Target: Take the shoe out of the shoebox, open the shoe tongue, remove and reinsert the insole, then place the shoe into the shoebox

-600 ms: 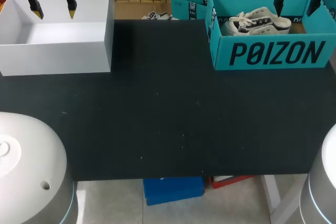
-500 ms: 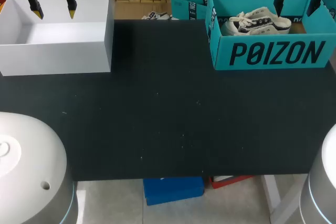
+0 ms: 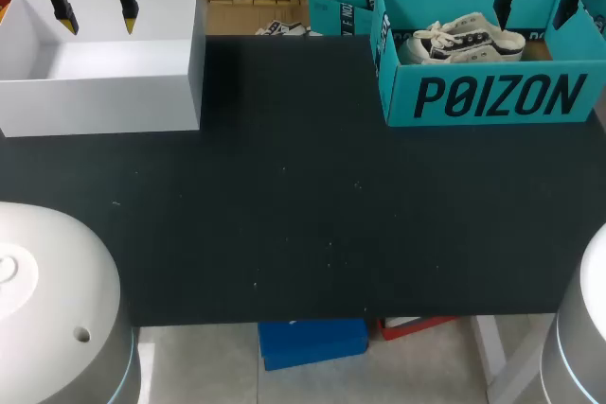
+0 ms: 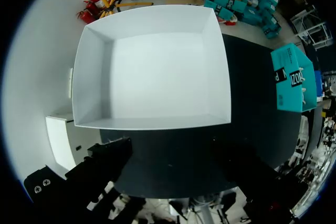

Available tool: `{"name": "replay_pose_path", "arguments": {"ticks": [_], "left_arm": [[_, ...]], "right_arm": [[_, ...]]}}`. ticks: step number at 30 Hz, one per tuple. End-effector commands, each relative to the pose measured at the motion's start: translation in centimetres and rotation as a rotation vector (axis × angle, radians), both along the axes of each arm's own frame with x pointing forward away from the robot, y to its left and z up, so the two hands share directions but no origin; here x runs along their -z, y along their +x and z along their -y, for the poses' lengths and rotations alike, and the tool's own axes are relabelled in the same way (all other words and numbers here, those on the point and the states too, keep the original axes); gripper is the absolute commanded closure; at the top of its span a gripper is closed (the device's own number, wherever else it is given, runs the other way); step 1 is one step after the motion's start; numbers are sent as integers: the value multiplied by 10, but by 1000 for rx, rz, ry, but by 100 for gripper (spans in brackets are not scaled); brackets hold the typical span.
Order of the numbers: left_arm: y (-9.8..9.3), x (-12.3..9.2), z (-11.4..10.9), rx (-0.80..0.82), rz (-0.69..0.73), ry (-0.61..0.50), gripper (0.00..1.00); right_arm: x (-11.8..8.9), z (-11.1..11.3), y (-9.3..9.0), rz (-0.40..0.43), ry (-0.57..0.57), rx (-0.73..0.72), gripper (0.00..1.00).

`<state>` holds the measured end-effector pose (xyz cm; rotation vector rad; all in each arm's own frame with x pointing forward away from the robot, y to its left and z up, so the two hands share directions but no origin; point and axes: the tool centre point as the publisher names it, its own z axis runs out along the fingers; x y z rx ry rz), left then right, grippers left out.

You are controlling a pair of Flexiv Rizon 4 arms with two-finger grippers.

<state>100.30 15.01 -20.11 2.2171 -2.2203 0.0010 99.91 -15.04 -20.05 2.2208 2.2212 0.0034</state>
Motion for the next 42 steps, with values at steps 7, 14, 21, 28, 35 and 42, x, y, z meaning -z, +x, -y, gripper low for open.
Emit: {"name": "replay_pose_path", "arguments": {"ticks": [7,14,21,28,35,42], "left_arm": [[-1,-1,0,-1,-1,2,0],[-1,-1,0,-1,-1,2,0],[-1,-1,0,-1,-1,2,0],[-1,-1,0,-1,-1,2,0],[-1,-1,0,-1,-1,2,0],[-1,-1,0,-1,-1,2,0]], "right_arm": [[0,0,1,-1,0,0,0],[0,0,1,-1,0,0,0],[0,0,1,-1,0,0,0],[0,-4,2,11,10,-59,0],[-14,-13,5,85,30,-527,0],[-24,-15,-9,101,36,-1139,0]]}}
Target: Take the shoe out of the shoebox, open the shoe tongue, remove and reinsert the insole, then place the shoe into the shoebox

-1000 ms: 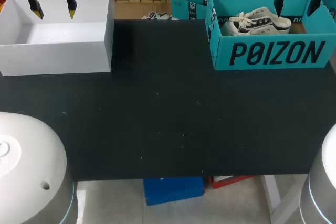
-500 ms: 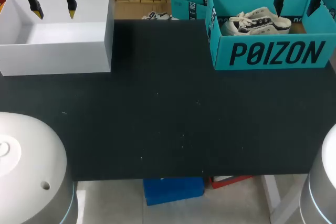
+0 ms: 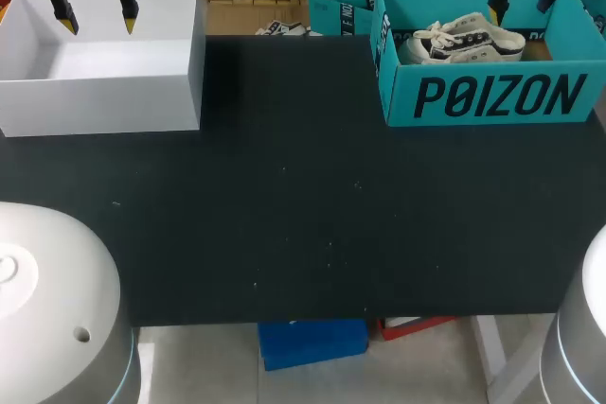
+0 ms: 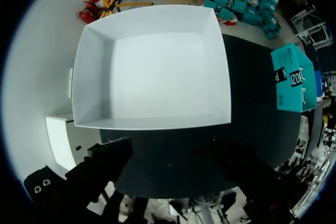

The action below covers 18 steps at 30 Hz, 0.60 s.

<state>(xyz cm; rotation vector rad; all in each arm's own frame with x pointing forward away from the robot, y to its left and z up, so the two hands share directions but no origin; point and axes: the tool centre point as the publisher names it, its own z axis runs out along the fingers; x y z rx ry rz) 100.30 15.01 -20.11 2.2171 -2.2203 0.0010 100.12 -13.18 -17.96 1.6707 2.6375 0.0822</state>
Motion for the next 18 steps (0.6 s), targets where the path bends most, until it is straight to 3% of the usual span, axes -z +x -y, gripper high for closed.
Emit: {"name": "replay_pose_path", "arguments": {"ticks": [1,8,18], "left_arm": [[-1,-1,0,-1,-1,2,0],[-1,-1,0,-1,-1,2,0],[-1,-1,0,-1,-1,2,0]], "right_arm": [[-2,4,-13,51,-14,-767,0],[5,8,-16,64,-140,-1118,0],[5,8,-16,64,-140,-1118,0]]}}
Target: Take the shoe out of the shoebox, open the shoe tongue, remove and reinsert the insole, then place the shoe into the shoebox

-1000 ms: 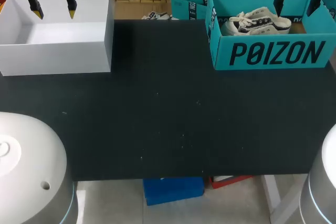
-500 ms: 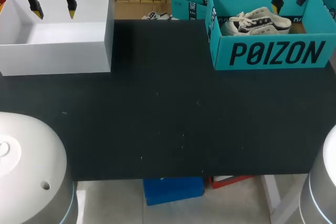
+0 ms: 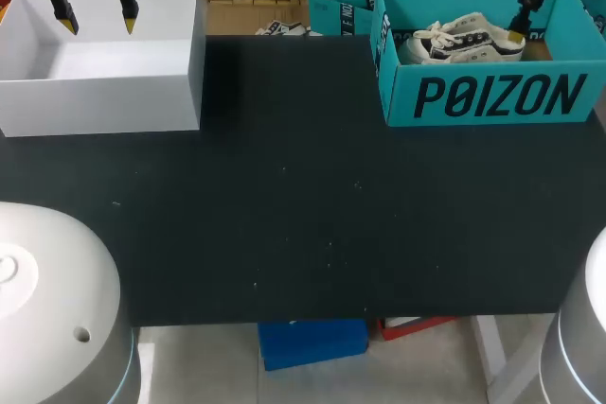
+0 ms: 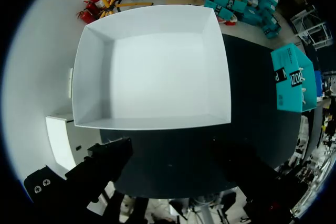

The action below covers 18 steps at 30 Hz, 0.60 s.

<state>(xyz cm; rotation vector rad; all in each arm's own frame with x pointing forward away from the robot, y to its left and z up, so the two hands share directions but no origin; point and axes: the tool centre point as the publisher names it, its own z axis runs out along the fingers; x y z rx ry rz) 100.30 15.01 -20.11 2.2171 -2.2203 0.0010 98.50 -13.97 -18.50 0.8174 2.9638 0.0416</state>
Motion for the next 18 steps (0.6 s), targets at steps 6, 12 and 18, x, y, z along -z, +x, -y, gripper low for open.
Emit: {"name": "replay_pose_path", "arguments": {"ticks": [6,12,18], "left_arm": [[-1,-1,0,-1,-1,2,0],[-1,-1,0,-1,-1,2,0],[-1,-1,0,-1,-1,2,0]], "right_arm": [[0,0,0,33,-81,-529,0],[4,-4,14,50,-121,-597,0],[14,-10,37,49,-118,-675,0]]}}
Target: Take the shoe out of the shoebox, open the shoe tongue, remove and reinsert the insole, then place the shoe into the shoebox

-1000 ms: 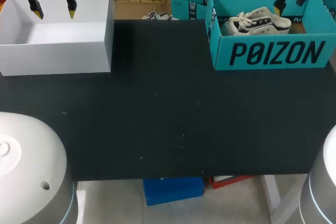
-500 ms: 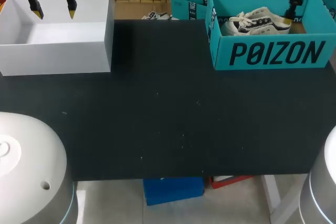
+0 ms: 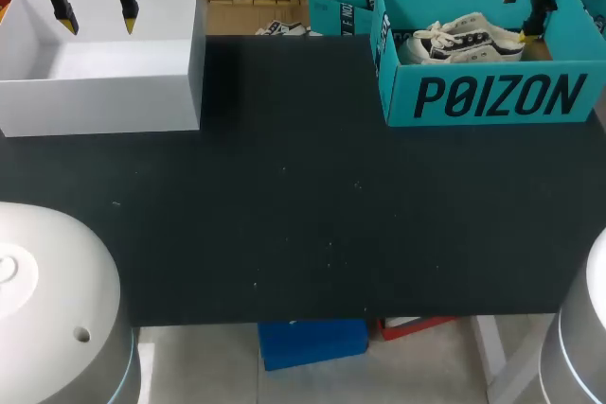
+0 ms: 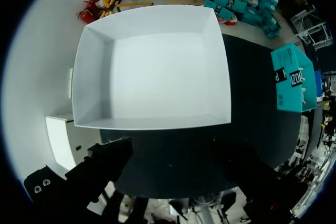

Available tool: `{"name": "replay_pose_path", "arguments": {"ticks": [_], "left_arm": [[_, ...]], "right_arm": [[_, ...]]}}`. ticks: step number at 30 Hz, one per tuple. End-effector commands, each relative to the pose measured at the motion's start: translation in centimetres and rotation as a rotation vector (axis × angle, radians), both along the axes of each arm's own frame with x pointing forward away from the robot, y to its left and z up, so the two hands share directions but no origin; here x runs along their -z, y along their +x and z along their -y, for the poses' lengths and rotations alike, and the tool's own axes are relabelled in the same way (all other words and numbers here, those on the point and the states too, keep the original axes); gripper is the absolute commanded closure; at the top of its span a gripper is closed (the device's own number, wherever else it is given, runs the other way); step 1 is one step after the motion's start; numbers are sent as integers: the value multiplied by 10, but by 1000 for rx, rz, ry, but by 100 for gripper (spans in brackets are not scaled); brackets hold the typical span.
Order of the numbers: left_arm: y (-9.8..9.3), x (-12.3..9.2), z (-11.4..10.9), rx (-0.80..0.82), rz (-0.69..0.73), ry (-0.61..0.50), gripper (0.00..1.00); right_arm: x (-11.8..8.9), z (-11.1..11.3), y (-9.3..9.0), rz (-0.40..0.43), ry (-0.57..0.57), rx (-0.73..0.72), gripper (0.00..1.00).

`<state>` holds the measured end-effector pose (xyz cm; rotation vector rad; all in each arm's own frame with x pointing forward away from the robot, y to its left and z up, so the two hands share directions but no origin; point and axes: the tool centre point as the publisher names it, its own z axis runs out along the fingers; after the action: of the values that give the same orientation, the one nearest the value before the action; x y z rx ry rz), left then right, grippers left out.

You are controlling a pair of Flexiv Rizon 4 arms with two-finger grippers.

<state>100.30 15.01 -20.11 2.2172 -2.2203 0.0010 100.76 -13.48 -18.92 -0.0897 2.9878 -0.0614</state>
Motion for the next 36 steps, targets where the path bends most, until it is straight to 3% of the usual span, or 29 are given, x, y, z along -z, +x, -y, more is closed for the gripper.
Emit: {"name": "replay_pose_path", "arguments": {"ticks": [1,20,21,22,23,24,28,31,33,36], "left_arm": [[-1,-1,0,-1,-1,2,0],[-1,-1,0,-1,-1,2,0],[-1,-1,0,-1,-1,2,0],[-1,-1,0,-1,-1,2,0],[-1,-1,0,-1,-1,2,0],[-1,-1,0,-1,-1,2,0],[-1,-1,0,-1,-1,2,0],[-1,-1,0,-1,-1,2,0],[-1,-1,0,-1,-1,2,0],[-1,-1,0,-1,-1,2,0]], "right_arm": [[13,-6,18,-27,-4,-86,0],[56,-3,82,-79,-33,-67,0],[58,-3,85,-78,-31,-62,6],[61,-4,88,-77,-28,-56,33],[64,-4,91,-79,-26,-54,53],[68,-4,94,-83,-25,-50,56],[84,-4,103,-93,-16,-36,54],[97,-2,109,-103,-22,-33,64],[105,-1,111,-111,-23,-39,56],[117,3,115,-120,-22,-33,60]]}}
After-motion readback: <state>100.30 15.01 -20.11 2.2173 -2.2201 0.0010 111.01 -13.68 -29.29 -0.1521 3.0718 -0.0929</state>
